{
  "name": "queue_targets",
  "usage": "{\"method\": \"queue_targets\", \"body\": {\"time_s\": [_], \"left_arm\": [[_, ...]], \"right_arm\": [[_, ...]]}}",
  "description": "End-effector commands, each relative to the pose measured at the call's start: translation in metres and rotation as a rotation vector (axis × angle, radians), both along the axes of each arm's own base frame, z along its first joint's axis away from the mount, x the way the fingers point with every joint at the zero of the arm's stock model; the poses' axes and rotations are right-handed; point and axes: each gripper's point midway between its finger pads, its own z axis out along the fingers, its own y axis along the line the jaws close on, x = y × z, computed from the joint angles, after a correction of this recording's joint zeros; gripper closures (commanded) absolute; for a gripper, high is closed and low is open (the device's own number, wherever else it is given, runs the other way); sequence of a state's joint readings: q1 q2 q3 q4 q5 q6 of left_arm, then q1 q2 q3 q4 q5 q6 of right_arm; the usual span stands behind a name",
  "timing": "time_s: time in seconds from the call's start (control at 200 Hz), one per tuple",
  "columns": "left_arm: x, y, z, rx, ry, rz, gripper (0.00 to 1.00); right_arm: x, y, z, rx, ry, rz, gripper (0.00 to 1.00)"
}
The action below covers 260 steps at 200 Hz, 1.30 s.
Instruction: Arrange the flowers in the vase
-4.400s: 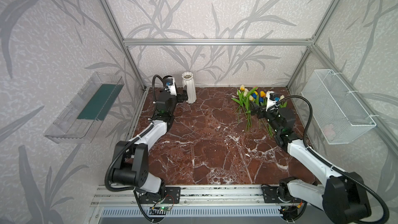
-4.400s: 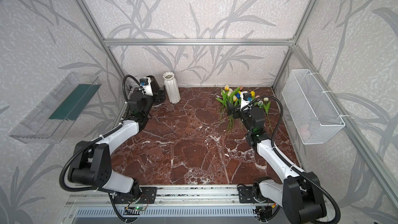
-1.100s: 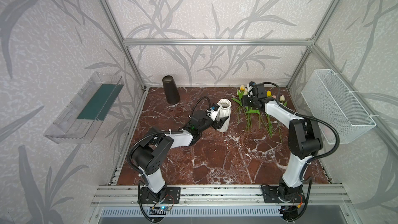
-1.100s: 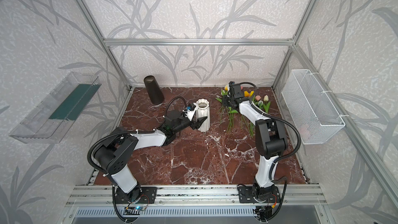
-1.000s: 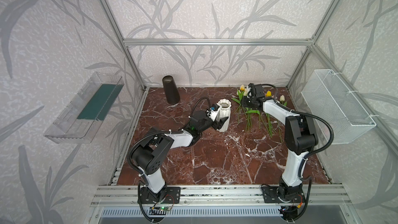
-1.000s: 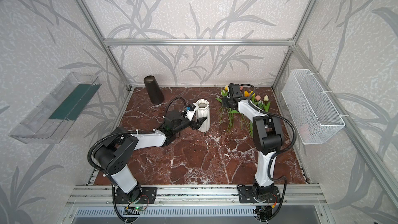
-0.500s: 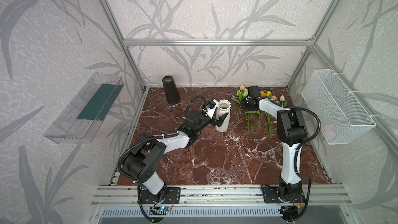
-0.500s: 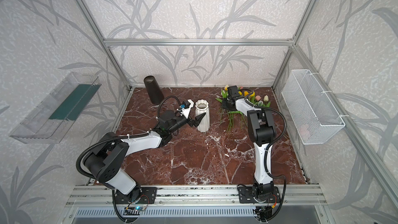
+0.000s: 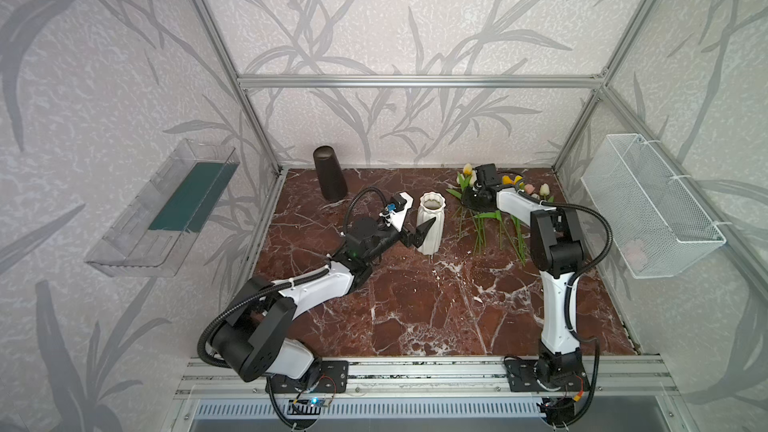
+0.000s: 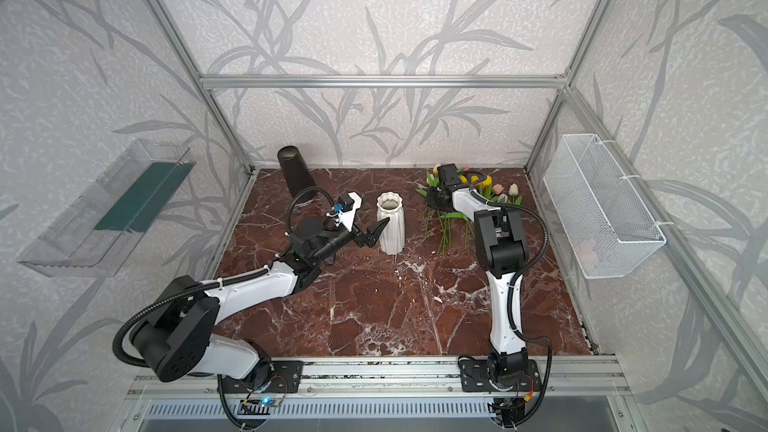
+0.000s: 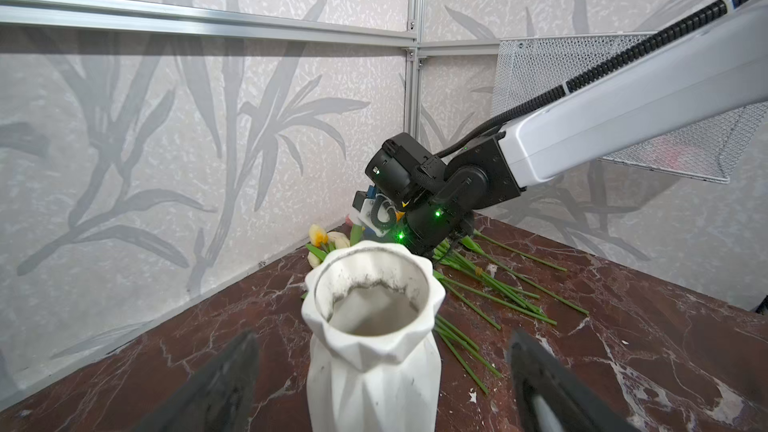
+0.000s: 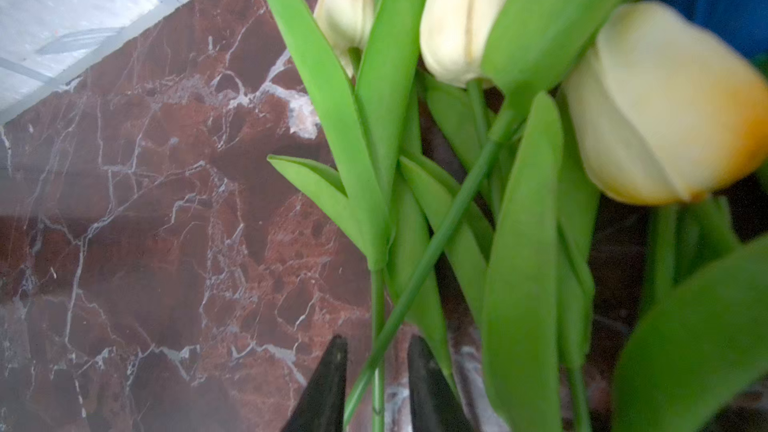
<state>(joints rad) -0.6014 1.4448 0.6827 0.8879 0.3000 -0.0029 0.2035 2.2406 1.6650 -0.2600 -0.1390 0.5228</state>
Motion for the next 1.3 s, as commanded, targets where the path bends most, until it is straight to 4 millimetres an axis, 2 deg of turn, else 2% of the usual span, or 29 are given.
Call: {"method": "queue_targets", "body": {"time_s": [0.0, 0.065, 0.16, 0.26, 0.33, 0.47, 0.69, 0.78, 0.955, 1.11, 1.19, 1.295], "left_arm": [[-0.004, 0.003, -0.007, 0.005, 0.023, 0.008, 0.06], [-0.005, 0.003, -0.009, 0.003, 0.033, 0.005, 0.06], [-0.009, 0.007, -0.014, 0.003, 0.044, 0.022, 0.06], [-0.013, 0.013, -0.016, -0.005, 0.054, 0.045, 0.06], [-0.018, 0.013, -0.017, -0.007, 0.056, 0.039, 0.06], [-0.022, 0.010, -0.023, 0.000, 0.072, 0.028, 0.06], [-0.026, 0.010, -0.033, 0.016, 0.088, 0.026, 0.06], [-0.029, 0.012, -0.037, 0.022, 0.090, 0.029, 0.06], [-0.040, 0.017, -0.060, 0.057, 0.102, 0.031, 0.06], [-0.058, 0.017, -0.084, 0.112, 0.125, -0.002, 0.06], [-0.067, 0.020, -0.097, 0.149, 0.135, -0.006, 0.06], [-0.076, 0.022, -0.111, 0.203, 0.143, -0.012, 0.06]], "right_arm": [[0.007, -0.004, -0.005, -0.010, 0.013, -0.019, 0.72], [0.010, -0.005, -0.005, -0.020, 0.015, -0.017, 0.75], [0.012, -0.005, -0.002, -0.011, 0.004, -0.015, 0.84], [0.010, -0.004, 0.004, -0.005, -0.001, -0.015, 0.87], [0.006, -0.004, 0.008, -0.002, -0.003, -0.018, 0.93], [-0.003, -0.008, 0.020, 0.002, -0.025, -0.030, 0.94], [-0.024, -0.009, 0.046, 0.022, -0.055, -0.019, 1.00], [-0.037, -0.008, 0.055, 0.031, -0.062, -0.004, 1.00], [-0.071, -0.007, 0.065, 0.037, -0.052, 0.046, 0.95], [-0.111, -0.008, 0.054, -0.003, -0.008, 0.089, 0.95], [-0.126, -0.012, 0.040, -0.031, 0.022, 0.104, 0.96], [-0.141, -0.014, 0.023, -0.050, 0.081, 0.134, 0.88]]}}
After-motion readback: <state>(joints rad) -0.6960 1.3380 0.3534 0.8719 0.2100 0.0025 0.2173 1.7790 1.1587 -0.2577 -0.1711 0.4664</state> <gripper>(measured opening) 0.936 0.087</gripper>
